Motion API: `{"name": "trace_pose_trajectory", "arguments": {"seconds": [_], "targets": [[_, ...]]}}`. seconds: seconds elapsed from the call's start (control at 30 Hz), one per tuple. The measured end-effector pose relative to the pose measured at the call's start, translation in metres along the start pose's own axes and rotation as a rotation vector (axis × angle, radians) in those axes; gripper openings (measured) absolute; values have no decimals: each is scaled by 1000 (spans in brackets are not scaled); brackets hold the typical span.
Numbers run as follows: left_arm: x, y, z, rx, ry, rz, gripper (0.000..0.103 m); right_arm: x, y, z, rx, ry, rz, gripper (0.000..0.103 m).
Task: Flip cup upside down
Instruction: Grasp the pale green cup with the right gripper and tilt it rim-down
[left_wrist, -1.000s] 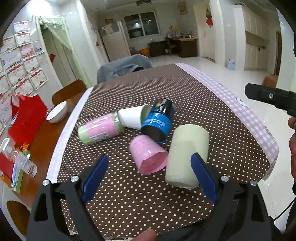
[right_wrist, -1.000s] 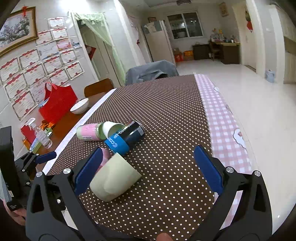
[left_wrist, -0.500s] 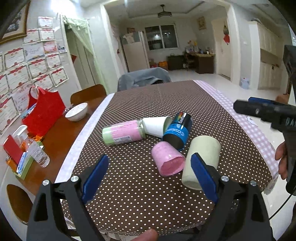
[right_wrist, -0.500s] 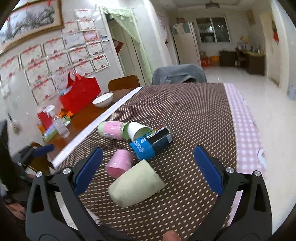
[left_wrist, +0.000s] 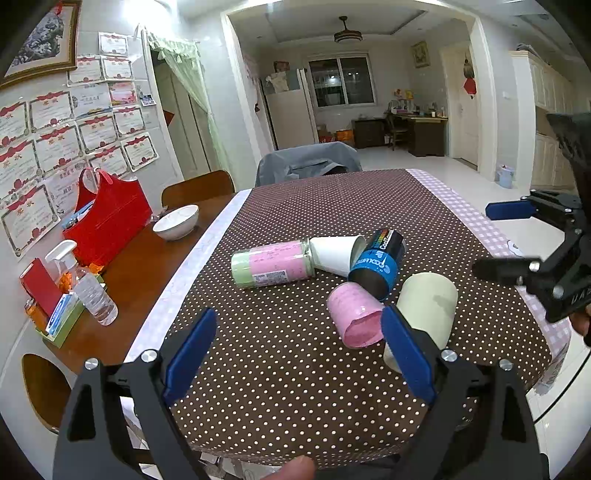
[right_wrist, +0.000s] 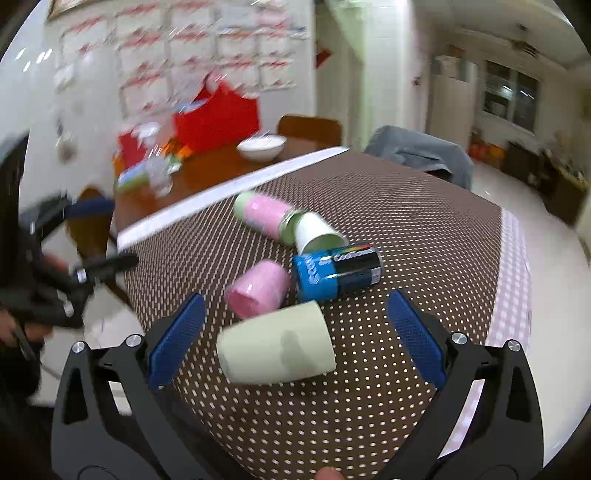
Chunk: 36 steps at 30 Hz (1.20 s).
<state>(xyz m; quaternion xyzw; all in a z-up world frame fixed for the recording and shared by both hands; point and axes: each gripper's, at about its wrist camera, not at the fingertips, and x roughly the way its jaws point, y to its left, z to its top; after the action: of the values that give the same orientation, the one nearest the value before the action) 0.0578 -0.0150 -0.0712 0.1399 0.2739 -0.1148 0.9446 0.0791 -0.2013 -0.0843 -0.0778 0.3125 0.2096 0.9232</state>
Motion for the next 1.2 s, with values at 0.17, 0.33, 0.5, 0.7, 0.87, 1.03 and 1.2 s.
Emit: {"name": "trace_pose_trajectory", "arguments": {"seconds": [0.17,0.33,0.5,0.7,0.87,1.03,1.2], "targets": [[1,4,-7,3,16,10,89,10,13,-9,-200,87,32,97],[2,5,-15,9,32,6,89,16,26,-15,-376,148,43,97],[9,1,-22,22,61,4,89,34,31,-19,-517,224,67,97],[24,1,-30,17,111,1,89,59,50,-32,-773,315,90,97],[31,8,-36,-14,133,3,89,76,68,-37,-969,358,75,97],[38,10,-42,-12,158,8,89,91,72,-39,-1072,397,71,97],[41,9,-44,-11,166,3,89,102,80,-36,-1134,440,98,97]]}}
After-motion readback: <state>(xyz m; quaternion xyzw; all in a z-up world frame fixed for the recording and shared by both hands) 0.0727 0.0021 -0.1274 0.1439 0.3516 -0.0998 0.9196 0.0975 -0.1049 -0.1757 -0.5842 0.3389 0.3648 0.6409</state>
